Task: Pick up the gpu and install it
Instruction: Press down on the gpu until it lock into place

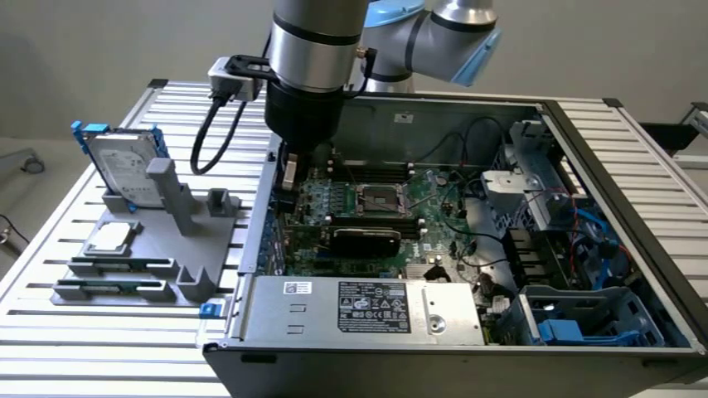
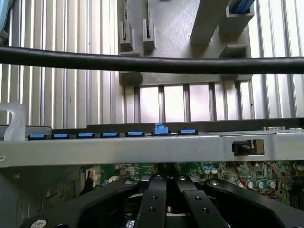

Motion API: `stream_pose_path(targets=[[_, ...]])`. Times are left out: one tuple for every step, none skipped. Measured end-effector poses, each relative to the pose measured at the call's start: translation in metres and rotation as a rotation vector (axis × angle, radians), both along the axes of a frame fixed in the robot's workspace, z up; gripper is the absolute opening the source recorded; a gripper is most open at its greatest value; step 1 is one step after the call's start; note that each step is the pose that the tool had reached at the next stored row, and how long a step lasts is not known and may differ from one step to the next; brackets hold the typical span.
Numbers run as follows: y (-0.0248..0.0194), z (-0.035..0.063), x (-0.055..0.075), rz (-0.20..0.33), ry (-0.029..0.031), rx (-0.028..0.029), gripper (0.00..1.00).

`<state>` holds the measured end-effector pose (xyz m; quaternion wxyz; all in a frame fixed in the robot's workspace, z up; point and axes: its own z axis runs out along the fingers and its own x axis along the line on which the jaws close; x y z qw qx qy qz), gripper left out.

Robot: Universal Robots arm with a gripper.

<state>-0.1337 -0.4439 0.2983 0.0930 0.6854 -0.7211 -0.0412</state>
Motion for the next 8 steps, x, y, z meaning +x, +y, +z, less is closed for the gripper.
stream_pose_path(targets=[[0.0000,-0.0003,0.0000,-0.001,-0.0001,0.0000,0.11],[0.0000,-0.0006,0.0000,-0.001,-0.0002,0.0000,0.11],[0.0000,-0.0007,0.0000,-0.002,-0.0002,-0.0003,0.11],[0.0000,-0.0009,0.0000,-0.002,-0.0002,-0.0005,0.11],[0.0000,-0.0011,0.0000,-0.003,-0.0002,-0.0006,0.11],[0.0000,-0.0011,0.0000,-0.004,-0.0002,-0.0007,0.11],[0.0000,-0.0011,0.0000,-0.004,-0.0002,-0.0008,0.11],[0.0000,-0.0011,0.0000,-0.005,-0.0002,-0.0009,0.11]])
